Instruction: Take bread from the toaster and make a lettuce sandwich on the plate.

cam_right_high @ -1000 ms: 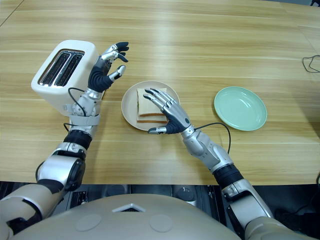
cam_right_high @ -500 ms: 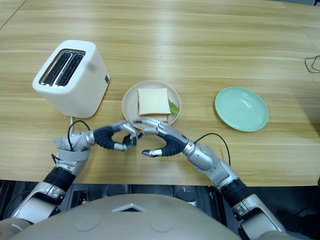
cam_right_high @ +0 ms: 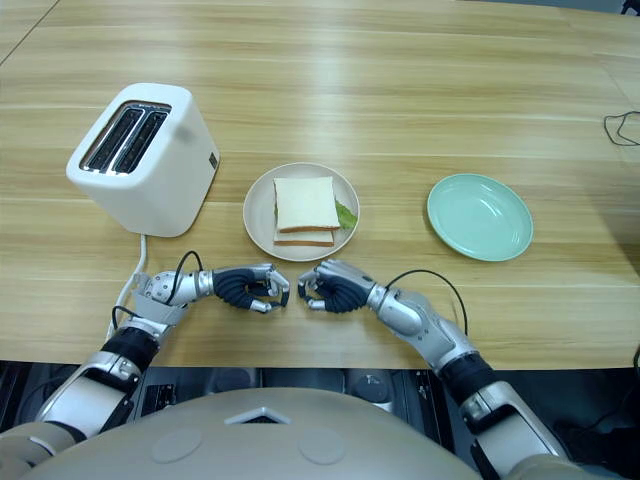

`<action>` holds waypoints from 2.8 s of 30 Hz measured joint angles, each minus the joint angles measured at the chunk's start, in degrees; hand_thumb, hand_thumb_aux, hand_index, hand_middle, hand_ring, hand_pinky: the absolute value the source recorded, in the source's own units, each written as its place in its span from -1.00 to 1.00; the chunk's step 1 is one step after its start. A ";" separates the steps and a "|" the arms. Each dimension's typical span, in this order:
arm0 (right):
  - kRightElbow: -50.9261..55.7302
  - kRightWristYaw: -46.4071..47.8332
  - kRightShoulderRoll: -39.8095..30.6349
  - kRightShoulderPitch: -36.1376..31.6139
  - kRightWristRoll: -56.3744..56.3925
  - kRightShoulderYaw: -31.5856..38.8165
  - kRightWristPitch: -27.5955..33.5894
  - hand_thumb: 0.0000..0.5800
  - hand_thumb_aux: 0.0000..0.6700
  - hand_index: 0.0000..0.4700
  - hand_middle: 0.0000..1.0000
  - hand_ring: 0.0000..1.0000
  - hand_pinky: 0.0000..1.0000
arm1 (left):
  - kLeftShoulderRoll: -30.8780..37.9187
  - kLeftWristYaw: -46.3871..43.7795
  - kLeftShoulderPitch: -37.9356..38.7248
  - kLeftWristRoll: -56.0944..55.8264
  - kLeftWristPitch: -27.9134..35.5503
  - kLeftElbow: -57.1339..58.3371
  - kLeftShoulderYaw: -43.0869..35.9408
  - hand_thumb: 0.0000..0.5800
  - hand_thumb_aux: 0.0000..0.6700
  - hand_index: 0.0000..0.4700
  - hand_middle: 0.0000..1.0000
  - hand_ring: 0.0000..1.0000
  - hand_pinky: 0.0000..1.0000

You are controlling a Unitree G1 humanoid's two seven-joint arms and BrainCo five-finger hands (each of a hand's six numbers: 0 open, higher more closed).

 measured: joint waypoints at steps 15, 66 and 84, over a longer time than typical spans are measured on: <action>25.71 -30.56 8.99 -17.91 -18.16 1.95 11.97 1.00 1.00 0.96 1.00 1.00 1.00 | -1.05 39.73 -13.87 17.69 3.27 20.52 2.04 0.73 0.26 0.24 0.96 0.96 0.96; 3.23 -29.21 13.18 -6.80 9.30 -20.88 -7.57 -1.00 -1.00 -1.00 -1.00 -1.00 -1.00 | -15.42 29.63 -3.80 -12.66 -5.08 -5.57 20.29 -1.00 -1.00 -1.00 -1.00 -1.00 -1.00; 6.30 -28.56 13.95 -8.25 9.18 -21.15 -7.63 -1.00 -1.00 -1.00 -1.00 -1.00 -1.00 | -15.78 29.52 -5.81 -12.00 -5.06 -2.79 21.23 -1.00 -1.00 -1.00 -1.00 -1.00 -1.00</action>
